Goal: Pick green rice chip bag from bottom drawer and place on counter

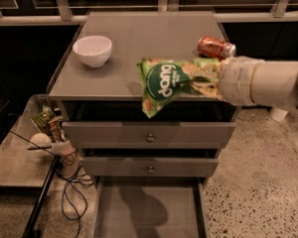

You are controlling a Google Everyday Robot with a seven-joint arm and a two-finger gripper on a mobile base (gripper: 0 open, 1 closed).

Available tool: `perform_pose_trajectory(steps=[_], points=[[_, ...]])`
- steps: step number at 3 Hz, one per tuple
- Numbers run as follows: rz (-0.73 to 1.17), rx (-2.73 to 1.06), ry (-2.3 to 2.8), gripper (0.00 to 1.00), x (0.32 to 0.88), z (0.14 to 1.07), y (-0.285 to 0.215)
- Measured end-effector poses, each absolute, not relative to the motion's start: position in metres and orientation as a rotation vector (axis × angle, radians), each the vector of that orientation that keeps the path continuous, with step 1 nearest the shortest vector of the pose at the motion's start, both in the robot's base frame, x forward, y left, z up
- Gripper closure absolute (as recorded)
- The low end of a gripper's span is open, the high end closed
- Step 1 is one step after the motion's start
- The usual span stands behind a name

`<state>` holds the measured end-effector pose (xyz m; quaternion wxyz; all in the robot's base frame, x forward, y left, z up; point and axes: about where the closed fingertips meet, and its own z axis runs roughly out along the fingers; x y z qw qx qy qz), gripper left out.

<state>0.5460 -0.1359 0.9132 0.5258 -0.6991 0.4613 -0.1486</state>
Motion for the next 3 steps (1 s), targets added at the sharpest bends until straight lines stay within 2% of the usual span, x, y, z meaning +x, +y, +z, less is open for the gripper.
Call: perform_pose_trajectory(steps=[2,3], points=[[-0.398,-1.485,1.237,1.0,0.638,0.962,-0.131],[-0.379,-1.376,1.333,1.0,0.664,0.961,-0.134]])
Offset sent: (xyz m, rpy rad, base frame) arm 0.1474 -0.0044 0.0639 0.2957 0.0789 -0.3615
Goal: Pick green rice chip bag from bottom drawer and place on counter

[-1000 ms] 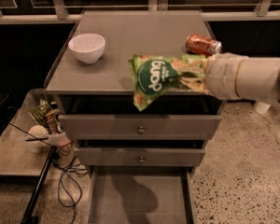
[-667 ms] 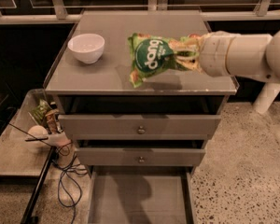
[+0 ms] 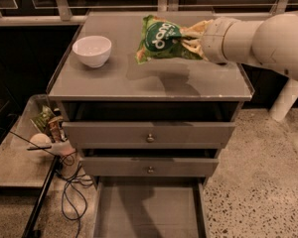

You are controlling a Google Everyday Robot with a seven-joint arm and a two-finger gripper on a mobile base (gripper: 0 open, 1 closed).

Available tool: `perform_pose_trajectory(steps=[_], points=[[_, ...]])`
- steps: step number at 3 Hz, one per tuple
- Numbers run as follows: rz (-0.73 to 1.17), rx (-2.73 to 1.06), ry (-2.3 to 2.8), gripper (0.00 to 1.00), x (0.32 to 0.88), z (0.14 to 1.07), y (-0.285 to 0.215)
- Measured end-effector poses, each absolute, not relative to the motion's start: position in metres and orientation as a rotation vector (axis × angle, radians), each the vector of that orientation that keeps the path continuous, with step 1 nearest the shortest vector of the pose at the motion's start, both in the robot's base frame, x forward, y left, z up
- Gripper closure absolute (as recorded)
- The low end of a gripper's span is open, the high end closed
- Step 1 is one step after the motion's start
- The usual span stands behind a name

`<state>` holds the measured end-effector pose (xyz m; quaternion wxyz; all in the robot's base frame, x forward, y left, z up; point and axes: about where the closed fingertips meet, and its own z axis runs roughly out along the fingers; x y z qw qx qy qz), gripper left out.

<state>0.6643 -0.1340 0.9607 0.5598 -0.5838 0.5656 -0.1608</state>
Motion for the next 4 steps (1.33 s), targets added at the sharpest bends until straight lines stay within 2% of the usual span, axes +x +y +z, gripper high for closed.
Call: perform_pose_trajectory(steps=[4], points=[[-0.12,-1.189,1.569,1.0,0.742,0.889,-0.12]])
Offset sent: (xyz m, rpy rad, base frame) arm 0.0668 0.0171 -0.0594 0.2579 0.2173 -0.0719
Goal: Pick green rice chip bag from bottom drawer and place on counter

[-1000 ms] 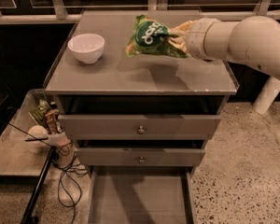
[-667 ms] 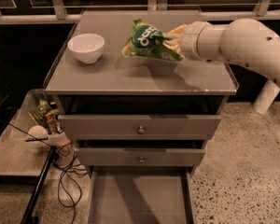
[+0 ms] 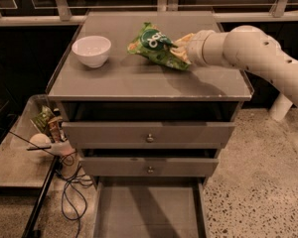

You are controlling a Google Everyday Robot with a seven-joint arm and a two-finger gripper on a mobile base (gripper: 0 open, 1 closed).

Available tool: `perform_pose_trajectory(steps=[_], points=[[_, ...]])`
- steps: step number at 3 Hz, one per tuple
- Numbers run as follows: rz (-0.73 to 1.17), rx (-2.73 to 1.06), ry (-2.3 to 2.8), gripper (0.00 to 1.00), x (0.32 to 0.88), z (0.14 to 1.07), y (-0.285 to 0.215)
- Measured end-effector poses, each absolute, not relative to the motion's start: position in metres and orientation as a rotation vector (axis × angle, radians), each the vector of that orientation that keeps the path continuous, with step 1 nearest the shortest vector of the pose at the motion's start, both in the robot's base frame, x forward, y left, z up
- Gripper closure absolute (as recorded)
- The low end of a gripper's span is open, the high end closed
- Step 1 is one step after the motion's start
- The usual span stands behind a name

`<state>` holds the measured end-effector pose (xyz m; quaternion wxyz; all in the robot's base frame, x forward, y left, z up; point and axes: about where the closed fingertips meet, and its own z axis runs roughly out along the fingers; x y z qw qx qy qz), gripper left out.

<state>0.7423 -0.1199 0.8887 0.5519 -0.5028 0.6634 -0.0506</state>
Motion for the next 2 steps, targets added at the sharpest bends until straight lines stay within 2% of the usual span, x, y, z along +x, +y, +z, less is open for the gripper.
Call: perform_pose_trajectory(steps=[2], points=[[-0.118,-1.188,1.571,0.59,0.7433,0.8874,-0.1201]])
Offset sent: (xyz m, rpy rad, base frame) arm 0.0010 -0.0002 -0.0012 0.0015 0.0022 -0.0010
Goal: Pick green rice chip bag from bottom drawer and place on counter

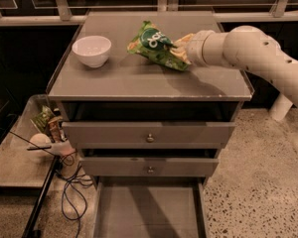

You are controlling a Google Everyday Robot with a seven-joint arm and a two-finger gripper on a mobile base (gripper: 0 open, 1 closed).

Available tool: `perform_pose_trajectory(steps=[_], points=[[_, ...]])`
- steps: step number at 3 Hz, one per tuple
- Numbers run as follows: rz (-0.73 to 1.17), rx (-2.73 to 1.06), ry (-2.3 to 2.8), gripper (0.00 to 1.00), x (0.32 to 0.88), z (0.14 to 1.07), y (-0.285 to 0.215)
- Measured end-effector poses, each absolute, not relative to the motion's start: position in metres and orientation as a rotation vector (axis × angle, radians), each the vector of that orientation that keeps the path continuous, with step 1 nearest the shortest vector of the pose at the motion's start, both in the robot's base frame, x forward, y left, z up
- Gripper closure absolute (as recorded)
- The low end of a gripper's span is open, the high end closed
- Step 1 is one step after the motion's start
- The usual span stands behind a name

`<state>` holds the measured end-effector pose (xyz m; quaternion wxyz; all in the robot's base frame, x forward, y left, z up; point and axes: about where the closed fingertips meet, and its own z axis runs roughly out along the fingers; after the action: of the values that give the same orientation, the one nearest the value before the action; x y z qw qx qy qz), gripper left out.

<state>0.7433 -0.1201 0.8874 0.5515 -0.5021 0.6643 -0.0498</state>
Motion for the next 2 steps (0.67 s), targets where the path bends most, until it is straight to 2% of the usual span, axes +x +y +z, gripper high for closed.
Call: perform_pose_trajectory(steps=[2], points=[[-0.118,-1.188,1.571,0.12,0.7433,0.8874,-0.12]])
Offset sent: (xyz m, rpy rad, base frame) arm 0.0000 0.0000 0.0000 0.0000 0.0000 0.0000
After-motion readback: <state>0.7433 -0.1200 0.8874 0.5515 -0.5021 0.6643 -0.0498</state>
